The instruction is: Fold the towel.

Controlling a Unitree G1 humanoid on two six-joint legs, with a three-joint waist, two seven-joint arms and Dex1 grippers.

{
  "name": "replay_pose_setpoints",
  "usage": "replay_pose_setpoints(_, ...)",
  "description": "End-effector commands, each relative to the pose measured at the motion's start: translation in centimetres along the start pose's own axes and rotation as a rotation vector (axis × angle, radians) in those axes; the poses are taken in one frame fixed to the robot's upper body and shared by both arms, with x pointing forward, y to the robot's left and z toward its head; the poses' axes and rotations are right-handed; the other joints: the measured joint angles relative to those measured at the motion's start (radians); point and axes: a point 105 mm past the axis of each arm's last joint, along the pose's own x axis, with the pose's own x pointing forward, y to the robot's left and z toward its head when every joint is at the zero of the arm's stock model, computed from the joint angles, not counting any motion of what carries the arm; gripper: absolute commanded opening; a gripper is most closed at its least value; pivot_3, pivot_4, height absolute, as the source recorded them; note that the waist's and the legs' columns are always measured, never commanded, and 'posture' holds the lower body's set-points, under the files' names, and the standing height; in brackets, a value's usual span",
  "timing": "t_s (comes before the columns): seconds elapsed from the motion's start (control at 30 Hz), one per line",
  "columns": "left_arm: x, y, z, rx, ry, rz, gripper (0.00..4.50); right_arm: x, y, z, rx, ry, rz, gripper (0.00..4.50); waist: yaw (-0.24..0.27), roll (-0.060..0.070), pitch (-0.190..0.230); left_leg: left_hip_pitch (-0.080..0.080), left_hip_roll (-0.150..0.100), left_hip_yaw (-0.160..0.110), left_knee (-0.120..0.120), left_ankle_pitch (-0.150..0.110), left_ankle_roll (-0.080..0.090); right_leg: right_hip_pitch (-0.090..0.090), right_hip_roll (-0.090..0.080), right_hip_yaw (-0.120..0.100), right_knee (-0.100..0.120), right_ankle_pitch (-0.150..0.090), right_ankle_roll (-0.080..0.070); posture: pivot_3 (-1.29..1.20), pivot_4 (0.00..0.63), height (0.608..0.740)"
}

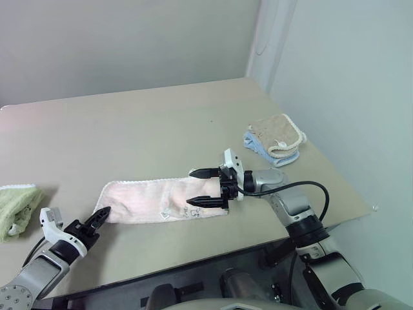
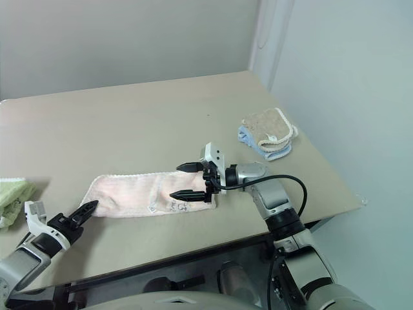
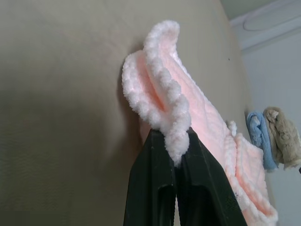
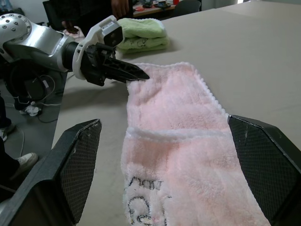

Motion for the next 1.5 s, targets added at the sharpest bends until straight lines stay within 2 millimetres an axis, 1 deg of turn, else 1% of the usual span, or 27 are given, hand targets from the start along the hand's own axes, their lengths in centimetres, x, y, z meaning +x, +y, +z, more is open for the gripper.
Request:
replay_pose_setpoints(0.03, 0.0, -1.0, 0.6, 0.022, -0.019, -0.039, 0.03, 0.2, 0.2, 1.0, -0.044, -0.019, 0.02, 4.5, 0.0, 0.0, 0.0, 0.0, 0.0, 0.0, 0.0, 0.0, 0.0, 0.0, 0.0, 0.0, 0.0, 0.0, 0.0, 0.0, 0.0, 0.74)
replay_pose_setpoints(0.37, -0.4, -1.4, 1.3, 0.099, -0.029, -0.039, 0.03, 0.6, 0.3, 0.9, -0.046, -0.026, 0.033, 4.5, 0.0, 0.0, 0.0, -0.003, 0.0, 0.0, 0.001, 0.0, 0.0, -0.002, 0.0, 0.0, 0.0, 0.0, 0.0, 0.0, 0.0, 0.74)
replay_pose_setpoints(0.7, -0.8, -1.4, 1.4, 0.107, -0.048, -0.043, 0.03, 0.5, 0.0, 1.0, -0.048, -0.025, 0.037, 4.5, 0.0, 0.0, 0.0, -0.004, 0.0, 0.0, 0.001, 0.0, 0.0, -0.003, 0.0, 0.0, 0.0, 0.0, 0.0, 0.0, 0.0, 0.74)
replay_pose_setpoints(1.07, -0.1, -1.3, 1.8, 0.083, -0.064, -0.047, 0.03, 0.1, -0.4, 0.9, -0.052, -0.011, 0.021, 4.5, 0.001, 0.0, 0.0, -0.004, 0.0, 0.0, 0.001, 0.0, 0.0, -0.003, 0.0, 0.0, 0.001, 0.0, 0.0, 0.0, 0.0, 0.74)
replay_pose_setpoints(1.23, -0.1, -1.2, 1.5, 0.076, -0.049, -0.053, 0.03, -0.1, -0.5, 0.9, -0.054, -0.005, 0.01, 4.5, 0.0, 0.0, 0.0, -0.004, 0.0, 0.0, 0.001, 0.0, 0.0, -0.003, 0.0, 0.0, 0.001, 0.0, 0.0, 0.0, 0.0, 0.74)
replay_pose_setpoints(1.33, 0.0, -1.1, 1.9, 0.072, -0.073, -0.045, 0.03, -0.1, -0.5, 0.8, -0.054, -0.005, 0.006, 4.5, 0.0, 0.0, 0.0, -0.004, 0.0, 0.0, 0.001, 0.0, 0.0, -0.003, 0.0, 0.0, 0.002, 0.0, 0.0, 0.0, 0.0, 0.74)
replay_pose_setpoints(1.5, 0.2, -1.5, 2.1, 0.08, -0.055, -0.073, 0.03, -0.2, -0.6, 0.8, -0.057, -0.003, -0.002, 4.5, 0.001, 0.0, 0.0, -0.004, 0.0, 0.0, 0.002, 0.0, 0.0, -0.003, 0.0, 0.0, 0.003, 0.0, 0.0, 0.0, 0.0, 0.74)
